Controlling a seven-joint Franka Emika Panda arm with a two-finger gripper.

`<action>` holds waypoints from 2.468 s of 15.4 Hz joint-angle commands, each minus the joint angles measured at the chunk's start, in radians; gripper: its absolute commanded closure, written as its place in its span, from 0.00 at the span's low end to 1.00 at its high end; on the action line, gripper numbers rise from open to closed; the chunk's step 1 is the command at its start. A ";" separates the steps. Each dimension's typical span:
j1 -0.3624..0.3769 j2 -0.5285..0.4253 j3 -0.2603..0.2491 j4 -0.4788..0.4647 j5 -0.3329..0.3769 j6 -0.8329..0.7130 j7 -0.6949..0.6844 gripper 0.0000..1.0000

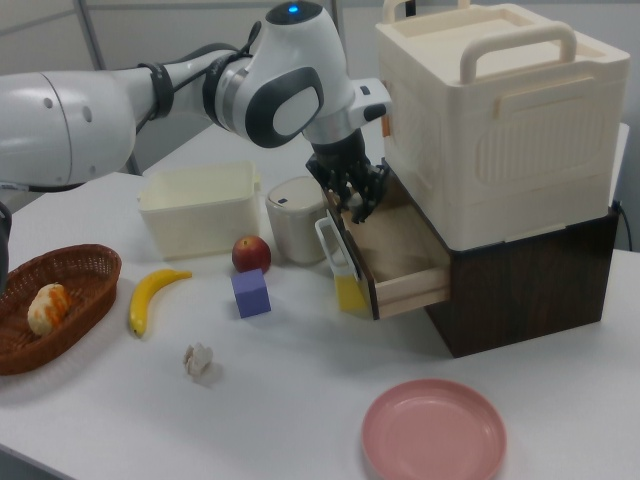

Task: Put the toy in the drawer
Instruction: 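Lower the panda toy into the drawer, then open the gripper to release the panda toy and lift away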

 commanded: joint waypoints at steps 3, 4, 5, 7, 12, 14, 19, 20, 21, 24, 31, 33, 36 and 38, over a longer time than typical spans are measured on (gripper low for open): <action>-0.003 0.008 -0.006 -0.017 0.018 0.017 -0.034 1.00; -0.005 0.012 -0.011 -0.016 0.020 0.020 -0.034 1.00; -0.009 0.013 -0.011 -0.017 0.020 0.040 -0.034 1.00; -0.015 0.014 -0.014 -0.017 0.020 0.072 -0.032 1.00; -0.025 0.023 -0.027 -0.017 0.020 0.077 -0.040 1.00; -0.037 0.025 -0.029 -0.017 0.020 0.078 -0.040 1.00; -0.041 0.025 -0.029 -0.028 0.011 0.138 -0.044 0.18; -0.040 0.025 -0.027 -0.028 0.008 0.138 -0.045 0.13; -0.040 0.025 -0.027 -0.029 0.005 0.140 -0.045 0.13; -0.032 0.025 -0.026 -0.035 -0.002 0.132 -0.041 0.05; 0.048 -0.087 0.014 -0.062 -0.005 -0.090 0.131 0.00; 0.051 -0.118 0.051 -0.063 -0.005 -0.092 0.277 0.00; 0.095 -0.161 0.060 -0.075 -0.014 -0.110 0.440 0.00; 0.130 -0.196 0.058 -0.097 -0.095 -0.211 0.434 0.00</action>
